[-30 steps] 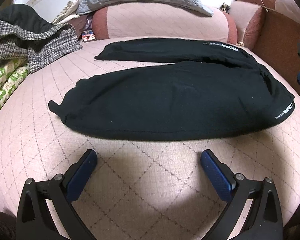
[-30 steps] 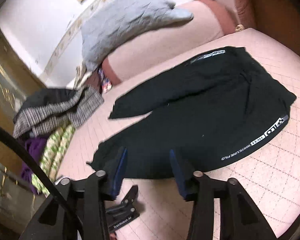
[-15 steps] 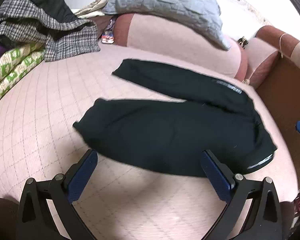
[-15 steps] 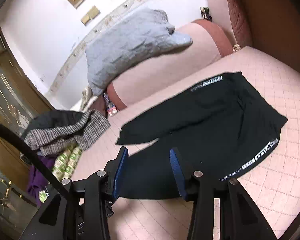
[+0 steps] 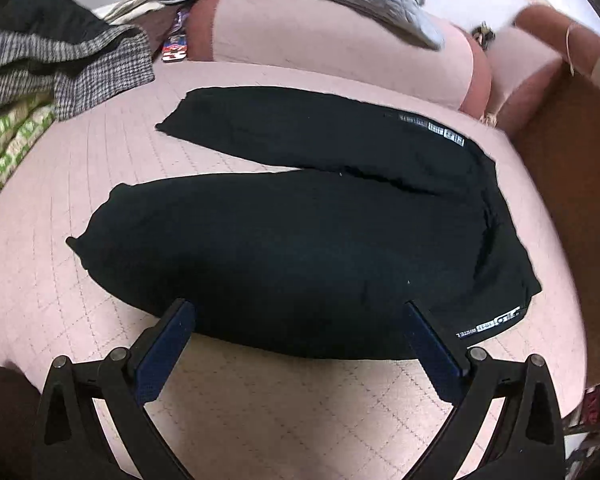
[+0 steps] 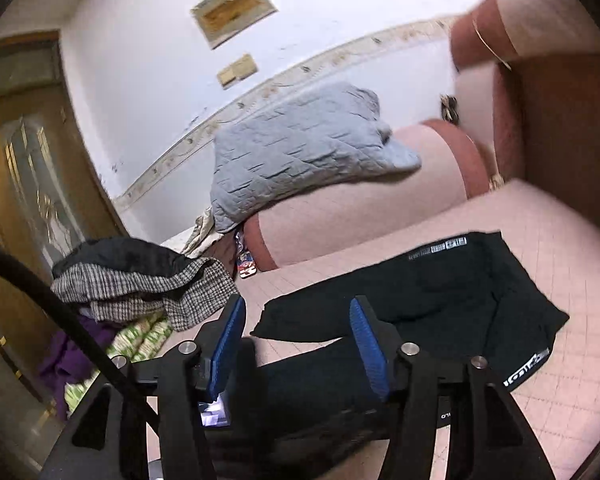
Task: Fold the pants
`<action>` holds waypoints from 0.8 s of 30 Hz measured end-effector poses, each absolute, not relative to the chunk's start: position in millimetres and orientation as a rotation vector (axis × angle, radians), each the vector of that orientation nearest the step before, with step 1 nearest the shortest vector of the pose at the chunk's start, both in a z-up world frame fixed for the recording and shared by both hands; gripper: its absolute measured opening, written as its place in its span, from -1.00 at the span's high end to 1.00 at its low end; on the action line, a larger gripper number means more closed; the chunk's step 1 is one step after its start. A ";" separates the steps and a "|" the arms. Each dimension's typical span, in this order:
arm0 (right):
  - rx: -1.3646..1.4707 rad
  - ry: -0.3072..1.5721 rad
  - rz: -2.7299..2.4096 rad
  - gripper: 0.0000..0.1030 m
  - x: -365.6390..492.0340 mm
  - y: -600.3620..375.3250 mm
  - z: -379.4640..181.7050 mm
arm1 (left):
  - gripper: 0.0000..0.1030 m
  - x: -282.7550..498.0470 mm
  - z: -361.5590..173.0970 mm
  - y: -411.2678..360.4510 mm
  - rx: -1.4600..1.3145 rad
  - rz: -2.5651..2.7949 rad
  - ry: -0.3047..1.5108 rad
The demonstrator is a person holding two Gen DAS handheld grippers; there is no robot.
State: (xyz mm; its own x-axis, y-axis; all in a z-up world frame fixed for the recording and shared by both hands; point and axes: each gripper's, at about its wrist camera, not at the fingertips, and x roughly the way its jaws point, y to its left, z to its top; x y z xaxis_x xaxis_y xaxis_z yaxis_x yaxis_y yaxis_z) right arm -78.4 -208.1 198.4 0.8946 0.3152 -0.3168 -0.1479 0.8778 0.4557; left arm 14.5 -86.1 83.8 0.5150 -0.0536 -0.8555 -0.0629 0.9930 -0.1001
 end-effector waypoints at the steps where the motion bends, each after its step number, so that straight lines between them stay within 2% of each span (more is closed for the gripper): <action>1: 0.425 0.388 0.247 -0.17 -79.9 -203.7 198.2 | -1.00 15.2 81.6 -90.0 -0.111 0.011 1.041; 5: 0.390 0.371 0.275 -0.17 -85.5 -195.5 199.1 | -1.00 14.1 72.6 -92.4 -0.096 0.030 1.072; 15: 0.618 0.440 0.368 -0.17 -81.5 -203.9 181.1 | -1.00 6.8 61.4 -94.5 -0.072 0.044 1.069; 20: 0.529 0.467 0.318 -0.17 -81.7 -203.0 183.1 | -1.00 3.8 60.0 -87.4 -0.097 0.016 1.060; 24: 0.522 0.529 0.247 -0.39 -72.9 -226.3 172.0 | -0.99 -1.5 66.3 -72.7 -0.078 0.031 0.999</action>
